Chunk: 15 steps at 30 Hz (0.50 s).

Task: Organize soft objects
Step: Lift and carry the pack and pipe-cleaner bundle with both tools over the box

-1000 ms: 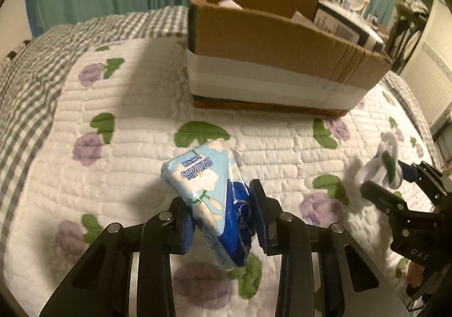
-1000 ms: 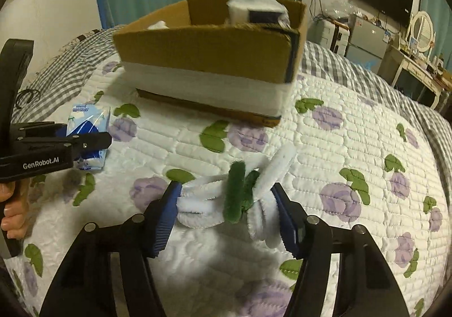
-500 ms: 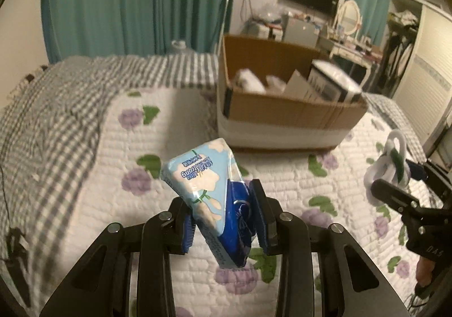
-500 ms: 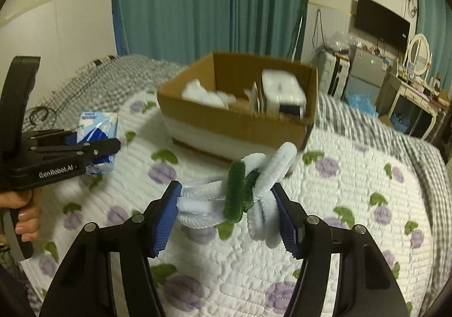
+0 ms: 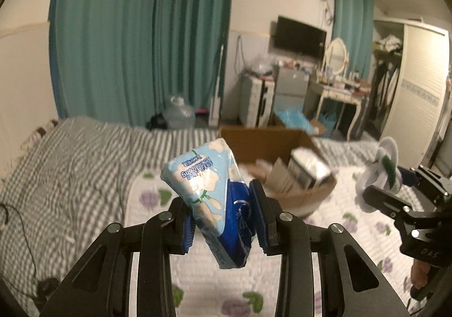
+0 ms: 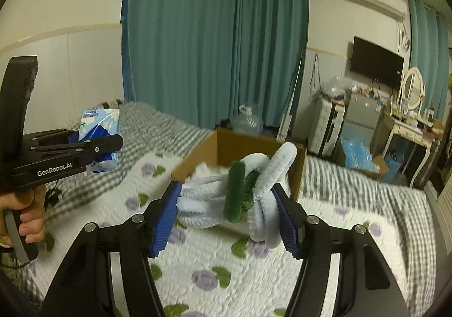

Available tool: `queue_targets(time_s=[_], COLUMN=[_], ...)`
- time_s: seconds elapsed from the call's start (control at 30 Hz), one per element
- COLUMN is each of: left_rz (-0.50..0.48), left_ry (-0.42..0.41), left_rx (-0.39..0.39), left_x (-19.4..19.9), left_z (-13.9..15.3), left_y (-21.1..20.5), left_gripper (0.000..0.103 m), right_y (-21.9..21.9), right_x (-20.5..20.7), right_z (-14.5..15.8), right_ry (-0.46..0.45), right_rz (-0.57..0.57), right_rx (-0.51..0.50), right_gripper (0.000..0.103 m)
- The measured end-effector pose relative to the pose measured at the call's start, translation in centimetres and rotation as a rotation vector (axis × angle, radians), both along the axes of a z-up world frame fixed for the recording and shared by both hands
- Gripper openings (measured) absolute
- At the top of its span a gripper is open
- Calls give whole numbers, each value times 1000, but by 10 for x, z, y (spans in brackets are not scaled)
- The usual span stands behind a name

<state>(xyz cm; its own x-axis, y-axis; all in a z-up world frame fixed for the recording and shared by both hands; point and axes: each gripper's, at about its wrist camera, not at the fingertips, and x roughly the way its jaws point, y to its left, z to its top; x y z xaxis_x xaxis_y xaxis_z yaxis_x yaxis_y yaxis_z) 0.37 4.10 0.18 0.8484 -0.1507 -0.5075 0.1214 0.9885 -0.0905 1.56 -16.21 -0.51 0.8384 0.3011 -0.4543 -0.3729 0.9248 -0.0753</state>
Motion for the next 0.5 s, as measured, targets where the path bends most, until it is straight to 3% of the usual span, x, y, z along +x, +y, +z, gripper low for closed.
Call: queue_targets(time_s=[0.23,0.5], left_rz=[-26,-45], left_ry=[-90,-125], left_rx=[-13,-18], left_x=[10,43], left_z=[39,49], left_y=[-7,-13], left_gripper=[34,34], right_y=[-7,-3], right_x=[22,53], right_z=[36,47], right_ry=[-51,-148], right_rz=[7,5], right_rx=[43,-23], right_gripper=[63,63])
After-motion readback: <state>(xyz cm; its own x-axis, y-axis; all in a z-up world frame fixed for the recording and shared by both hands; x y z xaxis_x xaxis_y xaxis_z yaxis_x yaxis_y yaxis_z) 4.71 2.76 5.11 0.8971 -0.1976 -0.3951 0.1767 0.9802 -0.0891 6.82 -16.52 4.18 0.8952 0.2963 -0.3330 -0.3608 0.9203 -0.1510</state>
